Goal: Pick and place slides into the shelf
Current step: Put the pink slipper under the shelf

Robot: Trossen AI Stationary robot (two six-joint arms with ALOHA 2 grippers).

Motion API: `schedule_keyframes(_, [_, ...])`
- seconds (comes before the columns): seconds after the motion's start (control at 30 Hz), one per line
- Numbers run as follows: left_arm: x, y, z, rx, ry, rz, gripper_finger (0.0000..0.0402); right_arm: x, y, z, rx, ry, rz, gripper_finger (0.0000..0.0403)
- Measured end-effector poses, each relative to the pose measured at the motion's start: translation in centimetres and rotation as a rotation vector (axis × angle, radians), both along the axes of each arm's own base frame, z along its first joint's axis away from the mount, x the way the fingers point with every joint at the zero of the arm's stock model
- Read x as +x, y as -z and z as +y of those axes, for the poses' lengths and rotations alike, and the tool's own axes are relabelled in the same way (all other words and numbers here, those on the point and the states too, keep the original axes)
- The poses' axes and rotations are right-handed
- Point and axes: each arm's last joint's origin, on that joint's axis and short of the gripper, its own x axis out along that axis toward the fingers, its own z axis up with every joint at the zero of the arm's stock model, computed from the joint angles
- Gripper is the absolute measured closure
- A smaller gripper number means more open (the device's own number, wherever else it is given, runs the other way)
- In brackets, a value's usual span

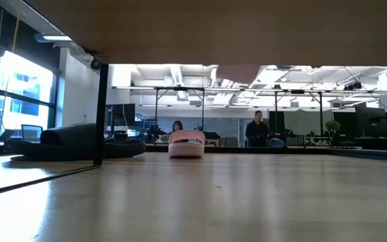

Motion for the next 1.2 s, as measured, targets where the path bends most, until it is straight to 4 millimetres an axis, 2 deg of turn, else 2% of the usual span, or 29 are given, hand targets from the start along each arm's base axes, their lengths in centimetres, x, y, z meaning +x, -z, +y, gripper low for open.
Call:
schedule_keyframes(0.13, [-0.8, -0.9, 3.1, -0.226, 0.047, -0.267, 0.04, -1.8, -2.9, 3.1, -0.086, -0.146, -0.075, 0.0403])
schedule_keyframes(0.23, [-0.9, -0.9, 5.6, -0.413, 0.073, -0.398, 0.0396, -2.2, -3.9, 5.9, -0.159, -0.313, -0.075, 0.0403])
schedule_keyframes(0.37, [-0.3, 0.9, 8.5, -0.631, 0.076, -0.424, 0.0386, -2.3, -4.3, 9.1, -0.295, -0.427, -0.034, 0.0403])
schedule_keyframes(0.53, [1.1, 3.3, 10.6, -0.708, 0.027, -0.378, 0.0358, -2.3, -4.2, 11.5, -0.388, -0.468, -0.025, 0.0403])
schedule_keyframes(0.7, [2.6, 5.2, 11.4, -0.749, 0.017, -0.334, 0.0322, -2.6, -4.4, 12.5, -0.47, -0.475, -0.014, 0.0403])
schedule_keyframes(0.87, [5.0, 7.0, 11.0, -0.789, 0.039, -0.276, 0.0292, -2.6, -4.5, 12.8, -0.495, -0.481, -0.013, 0.0403])
schedule_keyframes(1.03, [6.7, 8.3, 10.4, -0.826, 0.072, -0.243, 0.0282, -2.6, -4.5, 12.8, -0.504, -0.478, -0.01, 0.0403])
schedule_keyframes(1.2, [6.9, 8.5, 10.5, -0.829, 0.071, -0.24, 0.0281, -2.6, -4.5, 12.8, -0.511, -0.489, 0.001, 0.0403])
